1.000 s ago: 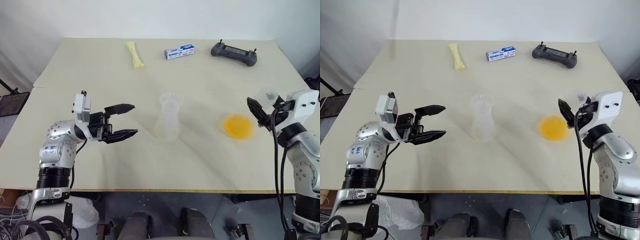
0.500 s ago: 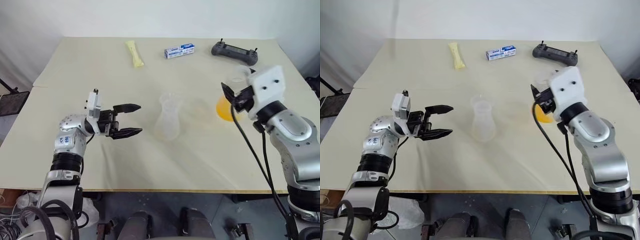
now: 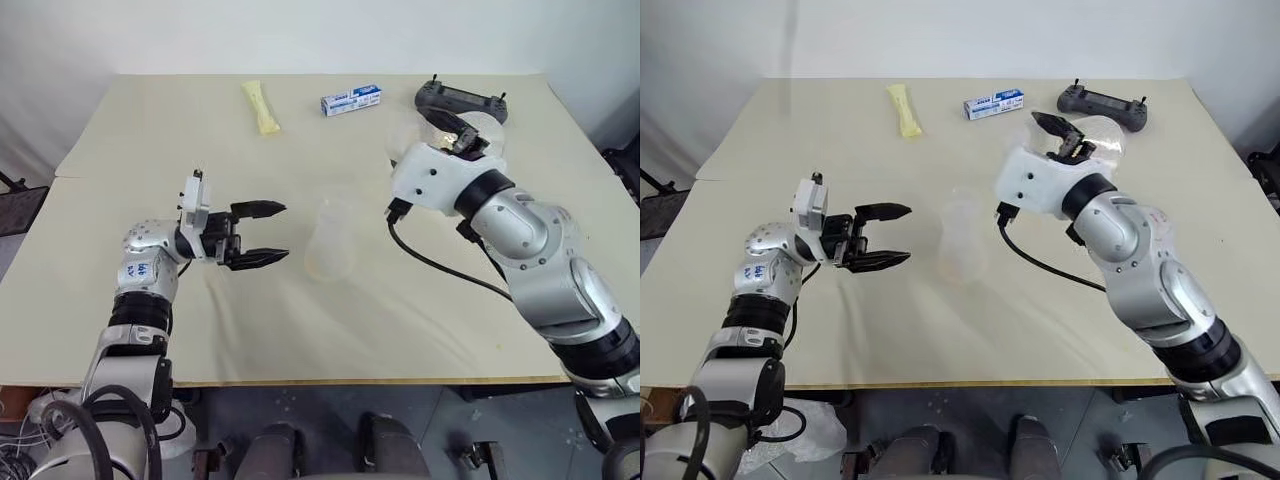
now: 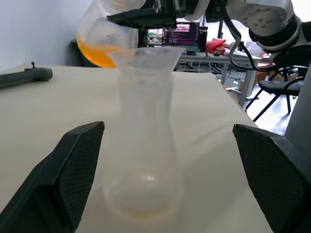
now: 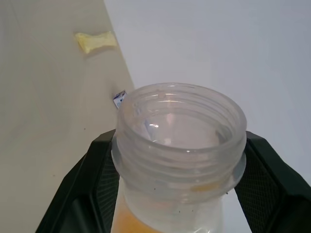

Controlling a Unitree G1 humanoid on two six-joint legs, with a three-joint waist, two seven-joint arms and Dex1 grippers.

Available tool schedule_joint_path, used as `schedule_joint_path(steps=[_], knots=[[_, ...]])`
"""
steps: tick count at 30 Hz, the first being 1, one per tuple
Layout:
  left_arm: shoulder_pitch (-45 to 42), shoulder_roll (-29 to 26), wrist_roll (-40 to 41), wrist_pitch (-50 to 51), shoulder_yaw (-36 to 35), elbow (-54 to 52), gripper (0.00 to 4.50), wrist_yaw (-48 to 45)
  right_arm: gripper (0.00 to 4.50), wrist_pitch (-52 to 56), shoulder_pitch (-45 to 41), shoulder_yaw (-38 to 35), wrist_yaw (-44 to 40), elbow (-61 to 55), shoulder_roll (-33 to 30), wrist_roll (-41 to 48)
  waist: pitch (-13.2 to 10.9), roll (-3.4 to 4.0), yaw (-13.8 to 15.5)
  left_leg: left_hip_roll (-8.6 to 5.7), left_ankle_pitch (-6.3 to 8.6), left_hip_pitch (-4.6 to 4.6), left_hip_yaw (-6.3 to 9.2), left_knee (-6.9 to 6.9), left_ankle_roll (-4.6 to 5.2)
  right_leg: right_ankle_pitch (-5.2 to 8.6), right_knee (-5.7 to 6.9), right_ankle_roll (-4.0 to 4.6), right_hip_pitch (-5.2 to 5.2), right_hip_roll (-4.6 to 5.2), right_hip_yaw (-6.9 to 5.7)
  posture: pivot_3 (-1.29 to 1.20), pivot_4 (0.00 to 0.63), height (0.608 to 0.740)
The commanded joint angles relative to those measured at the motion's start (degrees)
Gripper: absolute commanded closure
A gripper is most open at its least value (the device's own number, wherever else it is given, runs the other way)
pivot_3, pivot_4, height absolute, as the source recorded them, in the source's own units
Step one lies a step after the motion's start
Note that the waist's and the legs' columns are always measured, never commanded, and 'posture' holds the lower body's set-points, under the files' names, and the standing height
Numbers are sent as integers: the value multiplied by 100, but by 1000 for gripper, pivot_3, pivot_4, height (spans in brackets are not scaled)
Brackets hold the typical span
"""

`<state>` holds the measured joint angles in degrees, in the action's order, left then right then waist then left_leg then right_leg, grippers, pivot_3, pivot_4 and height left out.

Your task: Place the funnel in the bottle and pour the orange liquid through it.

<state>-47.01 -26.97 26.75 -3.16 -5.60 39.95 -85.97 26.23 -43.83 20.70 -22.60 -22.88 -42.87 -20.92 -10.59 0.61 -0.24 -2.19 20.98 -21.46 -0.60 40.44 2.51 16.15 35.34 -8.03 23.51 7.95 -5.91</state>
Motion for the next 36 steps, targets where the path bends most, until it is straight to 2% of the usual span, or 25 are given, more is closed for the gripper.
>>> schedule_joint_path(steps=[1, 4, 12, 24, 36], knots=[[-136, -1, -22, -105, -20, 95, 0, -300, 1692, -456, -317, 122, -182, 78, 66, -521, 0, 0, -3, 0, 0, 0, 0, -1, 0, 0, 0, 0, 1, 0, -1, 0, 150, 740], [-202, -2, -57, -158, 3, 203, 0, -354, 1692, -936, -535, 370, -288, 258, 150, -963, 0, 0, -3, 0, 0, -1, 0, -1, 0, 0, 0, 0, 3, 0, -1, 0, 150, 740], [-275, 29, -71, -227, 47, 323, 0, -403, 1692, -1764, -801, 417, -453, 650, 227, -1725, 0, 0, -1, -2, 0, -1, 3, 0, 0, 0, 3, 0, 3, 1, -2, 0, 150, 740], [-297, 39, -71, -274, 51, 358, 0, -392, 1692, -2841, -780, 299, -443, 915, 148, -2467, 0, 0, -5, 0, 0, -1, 2, -2, -1, 0, 3, 0, 4, 1, -3, 0, 150, 740], [-264, 49, -33, -234, 39, 289, 0, -417, 1692, -3532, -771, 130, -397, 1197, 179, -2748, 0, 0, -4, 0, 0, -1, 2, -2, -1, 0, 3, 0, 4, 0, -3, 0, 150, 740]])
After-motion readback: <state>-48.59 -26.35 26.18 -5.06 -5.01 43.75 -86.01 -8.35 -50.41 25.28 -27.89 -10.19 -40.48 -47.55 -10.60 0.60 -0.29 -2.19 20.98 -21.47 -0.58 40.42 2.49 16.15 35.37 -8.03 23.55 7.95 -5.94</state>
